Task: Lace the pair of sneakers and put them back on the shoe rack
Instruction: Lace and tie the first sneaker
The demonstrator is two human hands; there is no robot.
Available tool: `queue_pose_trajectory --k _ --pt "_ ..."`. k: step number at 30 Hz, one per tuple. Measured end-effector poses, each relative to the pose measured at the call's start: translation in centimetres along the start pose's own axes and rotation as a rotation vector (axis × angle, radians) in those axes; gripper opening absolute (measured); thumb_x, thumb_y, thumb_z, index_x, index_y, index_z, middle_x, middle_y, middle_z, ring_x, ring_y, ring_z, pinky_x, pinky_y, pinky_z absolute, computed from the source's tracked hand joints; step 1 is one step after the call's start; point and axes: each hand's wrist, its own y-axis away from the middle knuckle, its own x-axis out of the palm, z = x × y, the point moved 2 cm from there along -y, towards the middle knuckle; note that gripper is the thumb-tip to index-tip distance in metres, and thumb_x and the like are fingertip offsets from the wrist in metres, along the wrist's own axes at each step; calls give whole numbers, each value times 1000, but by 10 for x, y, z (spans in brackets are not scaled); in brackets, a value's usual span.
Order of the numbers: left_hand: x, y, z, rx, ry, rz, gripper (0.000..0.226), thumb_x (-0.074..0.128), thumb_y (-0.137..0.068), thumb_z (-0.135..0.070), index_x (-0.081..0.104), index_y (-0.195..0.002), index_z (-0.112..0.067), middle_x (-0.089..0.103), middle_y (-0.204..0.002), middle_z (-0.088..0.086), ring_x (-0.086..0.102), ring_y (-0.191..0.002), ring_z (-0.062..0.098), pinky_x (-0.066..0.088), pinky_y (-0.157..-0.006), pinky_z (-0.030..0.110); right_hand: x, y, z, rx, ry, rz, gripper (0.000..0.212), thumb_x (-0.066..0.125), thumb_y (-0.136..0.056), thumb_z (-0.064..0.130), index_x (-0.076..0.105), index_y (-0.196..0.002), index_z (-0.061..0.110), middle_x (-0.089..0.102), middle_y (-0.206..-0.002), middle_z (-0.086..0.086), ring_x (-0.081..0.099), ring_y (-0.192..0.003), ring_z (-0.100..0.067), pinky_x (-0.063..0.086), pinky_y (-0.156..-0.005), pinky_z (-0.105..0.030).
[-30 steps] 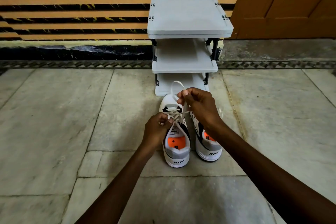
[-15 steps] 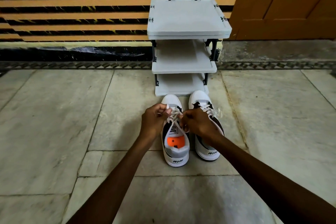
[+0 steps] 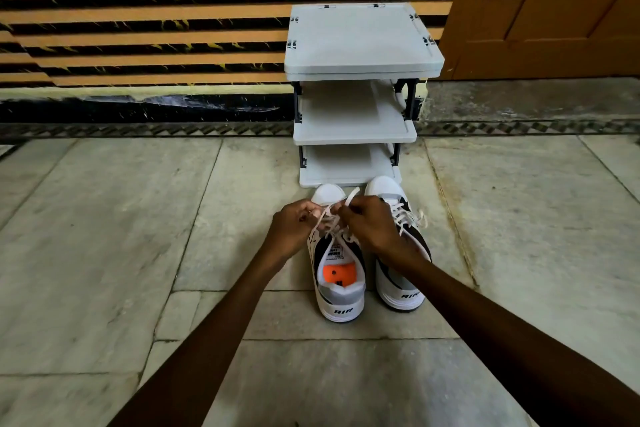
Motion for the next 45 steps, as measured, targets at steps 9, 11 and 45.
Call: queue_pose_trajectory --k 9,11,45 --pt "10 19 -19 36 155 5 18 56 -92 -12 69 -79 -16 73 -73 3 63 -61 4 50 -67 20 -19 -4 -2 28 -69 20 26 64 -91 27 72 -70 13 63 -56 10 57 -44 8 39 -48 -7" --pt "10 17 -20 -30 210 -31 23 51 -96 -21 69 -88 -10 72 -76 5 62 -60 9 48 -63 21 -20 -4 -3 -5 -17 49 29 61 -93 26 69 -67 17 62 -56 9 56 -45 8 37 -49 -7" --pt "11 6 -13 172 -258 -136 16 76 -78 -31 74 -83 -15 68 -73 -4 55 -61 8 35 -54 9 -27 1 10 34 -138 49 13 77 -78 7 78 -90 11 72 -77 -2 62 -63 -1 44 -58 -1"
